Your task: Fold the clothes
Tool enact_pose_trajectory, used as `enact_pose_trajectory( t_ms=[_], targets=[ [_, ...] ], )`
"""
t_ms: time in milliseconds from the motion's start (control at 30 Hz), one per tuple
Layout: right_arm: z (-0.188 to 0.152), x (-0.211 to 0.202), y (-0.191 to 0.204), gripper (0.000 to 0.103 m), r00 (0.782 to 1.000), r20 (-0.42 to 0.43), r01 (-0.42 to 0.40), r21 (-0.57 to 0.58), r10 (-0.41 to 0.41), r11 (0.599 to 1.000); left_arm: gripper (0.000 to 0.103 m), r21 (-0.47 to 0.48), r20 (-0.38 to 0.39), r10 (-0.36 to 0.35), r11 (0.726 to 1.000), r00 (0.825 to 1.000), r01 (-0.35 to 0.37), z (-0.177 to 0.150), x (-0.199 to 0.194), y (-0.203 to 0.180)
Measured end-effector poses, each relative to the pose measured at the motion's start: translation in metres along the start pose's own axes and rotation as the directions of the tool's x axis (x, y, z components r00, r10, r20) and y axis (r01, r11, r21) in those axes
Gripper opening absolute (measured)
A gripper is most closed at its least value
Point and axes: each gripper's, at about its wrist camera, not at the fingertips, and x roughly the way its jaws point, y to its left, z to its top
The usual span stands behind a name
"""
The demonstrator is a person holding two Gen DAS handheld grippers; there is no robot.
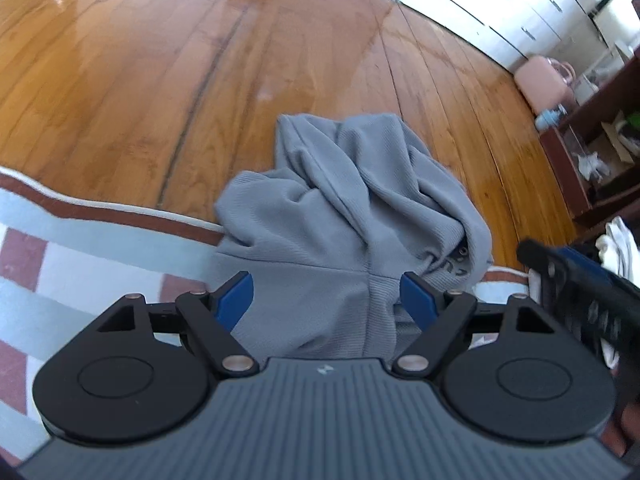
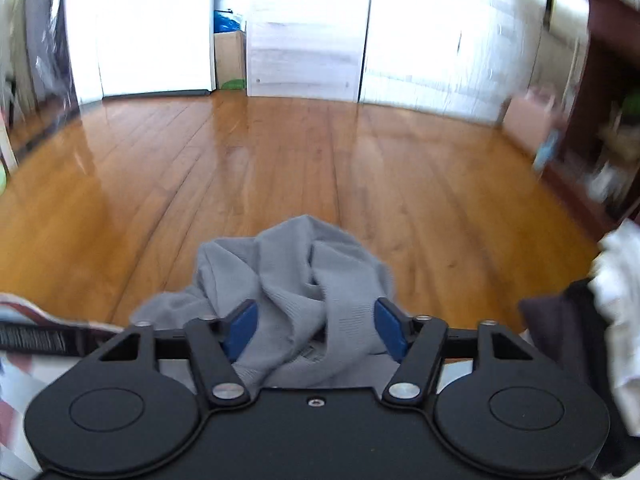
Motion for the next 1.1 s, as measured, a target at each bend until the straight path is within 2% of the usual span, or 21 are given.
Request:
enact_pose_trajectory(
  t_ms=[100,167,200,267,300,400,467,533,633,767,867,900,967,1033,1067,1100],
  targets=[
    [0.007,0.021,-0.012,0.051,0.999,-0.03,-0.009,0.032,0.01,0.999,0.081,0.007,-0.026,0.012,1.0,1.0,-0.012,0.003,0.014,0.0],
    [0.005,0.038,-0.018,0.052,0.999,-0.035,0.008,0.046,-0.006,0.999,0.081,0.01,-0.046,0.021,1.0,0.999,-0.02,0.006,0.024,0.002],
    [0.005,0.05,-0.023,0.053,0.999,-0.045,-0.012,0.058,0.015,0.998,0.081,0.012,-0.056,0.025,1.0,0.998,-0.024,0.007,0.029,0.002],
    [0.005,0.068,-0.031,0.061,0.999,-0.031,-0.041,0.086,0.044,0.995,0.081,0.032,-0.071,0.038,0.999,0.997,-0.036,0.014,0.04,0.0],
    [0.006,0.077,-0.035,0.069,0.999,-0.013,-0.051,0.098,0.053,0.994,0.081,0.056,-0.085,0.047,0.998,0.995,-0.043,0.022,0.048,-0.002],
    [0.019,0.101,-0.041,0.082,0.997,-0.069,-0.027,0.094,0.033,0.995,0.081,0.126,-0.125,0.078,0.99,0.989,-0.062,0.046,0.072,-0.009],
    [0.033,0.123,-0.048,0.084,0.975,-0.215,-0.036,0.101,0.057,0.994,0.081,0.165,-0.148,0.096,0.984,0.984,-0.071,0.062,0.088,-0.013],
    [0.04,0.142,-0.06,0.084,0.938,-0.312,-0.107,0.155,0.151,0.982,0.081,0.131,-0.144,0.071,0.99,0.987,-0.052,0.074,0.101,-0.008],
    [0.038,0.158,-0.073,0.084,0.896,-0.375,-0.176,0.191,0.237,0.966,0.079,0.048,-0.097,-0.084,0.995,0.992,0.089,0.072,0.112,0.006],
    [0.03,0.172,-0.088,0.084,0.863,-0.418,-0.216,0.202,0.284,0.955,0.079,0.089,-0.079,-0.142,0.985,0.987,0.149,0.056,0.118,0.012],
    [0.03,0.171,-0.098,0.083,0.862,-0.419,-0.225,0.19,0.287,0.956,0.08,0.093,-0.106,-0.183,0.977,0.977,0.193,0.054,0.124,0.011],
    [0.031,0.173,-0.101,0.08,0.867,-0.406,-0.231,0.188,0.289,0.955,0.081,0.087,-0.115,-0.202,0.973,0.973,0.212,0.054,0.127,0.01],
    [0.031,0.177,-0.109,0.067,0.877,-0.38,-0.242,0.185,0.296,0.953,0.081,0.075,-0.134,-0.239,0.965,0.962,0.25,0.055,0.131,0.009],
    [0.029,0.183,-0.111,0.034,0.886,-0.384,-0.21,0.168,0.26,0.963,0.079,0.062,-0.153,-0.274,0.956,0.95,0.286,0.054,0.136,0.008],
    [0.028,0.185,-0.111,0.025,0.89,-0.387,-0.193,0.159,0.241,0.968,0.078,0.057,-0.166,-0.284,0.953,0.944,0.297,0.051,0.14,0.007],
    [0.028,0.19,-0.111,0.017,0.895,-0.389,-0.171,0.146,0.216,0.974,0.068,0.071,-0.167,-0.28,0.953,0.945,0.295,0.047,0.141,0.005]
  ],
)
